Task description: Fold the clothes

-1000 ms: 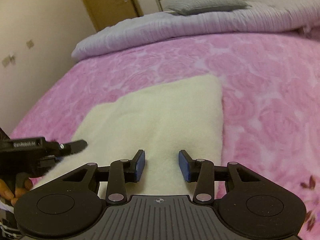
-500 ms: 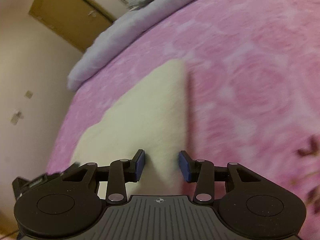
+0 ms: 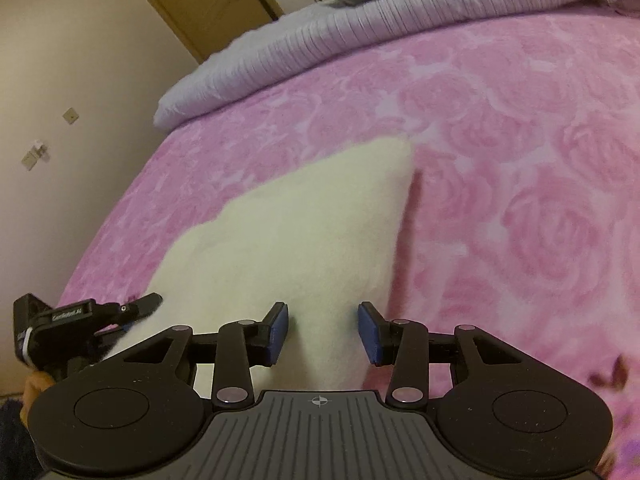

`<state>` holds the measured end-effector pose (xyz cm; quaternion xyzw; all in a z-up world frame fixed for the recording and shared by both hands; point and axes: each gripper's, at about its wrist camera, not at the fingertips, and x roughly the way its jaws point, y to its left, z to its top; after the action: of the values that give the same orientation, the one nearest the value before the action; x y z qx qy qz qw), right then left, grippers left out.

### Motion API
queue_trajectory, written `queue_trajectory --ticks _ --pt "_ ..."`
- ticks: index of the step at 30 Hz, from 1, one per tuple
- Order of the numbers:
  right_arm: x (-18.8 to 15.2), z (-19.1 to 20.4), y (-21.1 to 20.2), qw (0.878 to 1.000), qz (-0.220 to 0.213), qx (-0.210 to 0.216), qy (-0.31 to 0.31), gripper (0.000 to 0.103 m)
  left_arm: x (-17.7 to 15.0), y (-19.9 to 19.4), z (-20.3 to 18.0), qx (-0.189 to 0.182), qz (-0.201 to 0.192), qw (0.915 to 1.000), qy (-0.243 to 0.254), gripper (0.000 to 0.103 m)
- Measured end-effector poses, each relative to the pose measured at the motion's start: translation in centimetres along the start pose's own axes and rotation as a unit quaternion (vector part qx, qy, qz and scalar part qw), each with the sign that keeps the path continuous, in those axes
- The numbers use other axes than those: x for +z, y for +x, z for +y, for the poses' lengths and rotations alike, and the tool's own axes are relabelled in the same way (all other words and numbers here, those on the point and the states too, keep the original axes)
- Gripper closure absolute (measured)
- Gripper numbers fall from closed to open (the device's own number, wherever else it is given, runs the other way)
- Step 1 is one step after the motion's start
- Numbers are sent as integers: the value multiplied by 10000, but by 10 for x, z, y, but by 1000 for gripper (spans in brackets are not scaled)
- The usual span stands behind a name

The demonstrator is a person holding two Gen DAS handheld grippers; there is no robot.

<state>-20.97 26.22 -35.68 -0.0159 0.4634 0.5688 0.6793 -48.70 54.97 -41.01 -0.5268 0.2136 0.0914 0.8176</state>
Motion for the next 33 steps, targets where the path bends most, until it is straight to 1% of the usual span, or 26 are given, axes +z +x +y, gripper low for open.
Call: queue_trajectory --ticks 1,2,4,6,8,9,10,12,14,15,18,20,22,23,24,25,26,28,29,32,33 --pt "3 -4 1 9999 -33 18 94 60 6 4 -1 59 34 10000 16 77" --pt "7 -9 3 9998 -65 37 188 60 11 8 0 104 29 9999 -16 76" --pt "14 -17 5 9992 -131 74 377 60 22 17 3 155 15 9998 -133 76" --pt "21 -26 9 9982 -199 111 563 60 31 26 5 77 -54 9998 -197 76" --pt "27 -32 18 9974 -238 118 669 61 33 31 1 88 -76 9999 65 88" --pt "30 -30 22 9979 -208 77 614 61 35 34 -1 95 -88 9997 197 89" --pt "33 -29 27 9983 -178 36 560 70 35 33 -4 137 -136 9991 365 90" --pt "32 -13 35 9998 -134 -110 78 71 33 26 -7 246 -277 9968 712 91" --pt "30 6 42 9982 -95 -274 -519 71 30 21 2 373 -329 9961 730 91" --pt "29 12 46 9968 -73 -349 -721 71 28 22 6 403 -343 9962 692 91" --pt "28 5 59 9972 4 -359 -659 71 23 23 17 495 -385 9963 586 92" --pt "29 -1 57 9983 2 -266 -527 71 24 23 11 612 -350 9947 744 89" --pt "30 -6 46 9993 -63 -206 -307 71 24 21 4 741 -329 9927 888 86" --pt "30 -7 37 9995 -138 -215 -195 70 23 15 -2 864 -360 9909 963 82" --pt "27 -7 26 9995 -238 -184 -86 70 22 8 -8 983 -425 9889 1026 81" --pt "23 -8 14 9993 -344 -120 14 70 20 1 -14 1099 -491 9867 1089 84" --pt "17 -9 2 9990 -428 -51 95 70 17 -9 -20 1150 -583 9851 1135 84" --pt "0 -7 -20 9983 -539 71 203 71 6 -33 -30 1104 -673 9859 1063 84" --pt "-11 -5 -30 9981 -566 94 233 71 -1 -43 -32 1047 -670 9874 984 82" --pt "-42 1 -56 9973 -614 181 353 71 -31 -70 -37 914 -549 9927 559 75" --pt "-51 3 -62 9971 -619 210 402 71 -41 -77 -35 862 -500 9943 368 75"
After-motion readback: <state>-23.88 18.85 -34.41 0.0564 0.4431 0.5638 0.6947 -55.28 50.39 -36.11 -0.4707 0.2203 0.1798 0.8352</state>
